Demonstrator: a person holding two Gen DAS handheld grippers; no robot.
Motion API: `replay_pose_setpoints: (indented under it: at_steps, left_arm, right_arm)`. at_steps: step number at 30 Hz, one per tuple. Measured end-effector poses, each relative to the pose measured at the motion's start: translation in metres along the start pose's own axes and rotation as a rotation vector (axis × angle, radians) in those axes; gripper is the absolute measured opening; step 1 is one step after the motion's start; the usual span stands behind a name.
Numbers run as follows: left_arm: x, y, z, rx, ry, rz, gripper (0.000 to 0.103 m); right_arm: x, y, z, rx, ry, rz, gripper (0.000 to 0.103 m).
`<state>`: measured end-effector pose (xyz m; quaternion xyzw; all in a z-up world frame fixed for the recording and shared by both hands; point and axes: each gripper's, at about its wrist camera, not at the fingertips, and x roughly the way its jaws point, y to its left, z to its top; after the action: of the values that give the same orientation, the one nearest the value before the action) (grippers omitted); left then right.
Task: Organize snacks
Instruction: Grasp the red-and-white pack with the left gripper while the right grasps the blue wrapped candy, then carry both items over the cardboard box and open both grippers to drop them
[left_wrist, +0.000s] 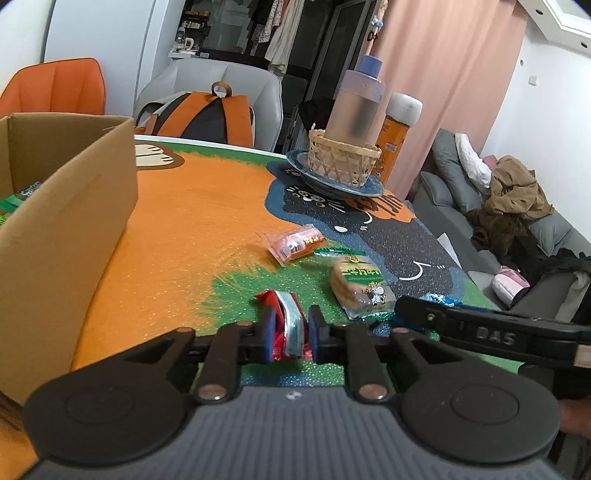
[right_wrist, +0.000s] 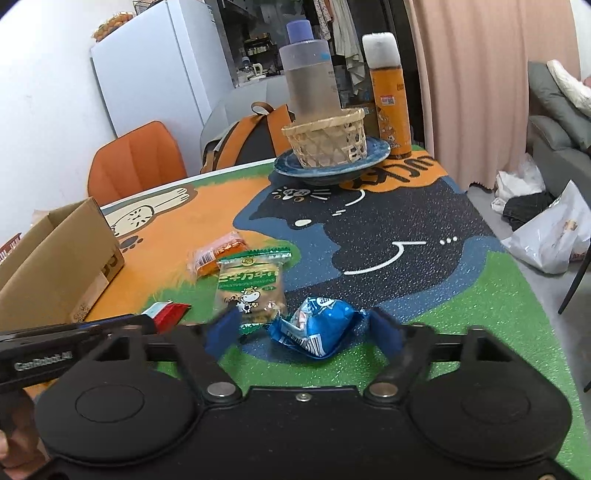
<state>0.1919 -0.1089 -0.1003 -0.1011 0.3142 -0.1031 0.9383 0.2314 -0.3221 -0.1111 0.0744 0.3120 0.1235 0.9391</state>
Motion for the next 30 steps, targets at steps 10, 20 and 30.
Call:
replay_pose_setpoints:
  at_steps: [10,20,30]
  left_arm:
    - [-0.009,0.003,0.000,-0.015,0.011,0.005,0.004]
    - [0.002,-0.005,0.000,0.001,0.028,0.022,0.024]
    - [0.020,-0.015,-0.006,0.059,0.033,0.065,0.028]
  right_arm:
    - [-0.014,0.007,-0.004,-0.012,0.013,0.041,0.030]
    - [-0.022,0.004,-0.005,0.001,0.003,0.044,0.030]
    - [-0.024,-0.003,-0.004,0.021,-0.005,0.044,0.030]
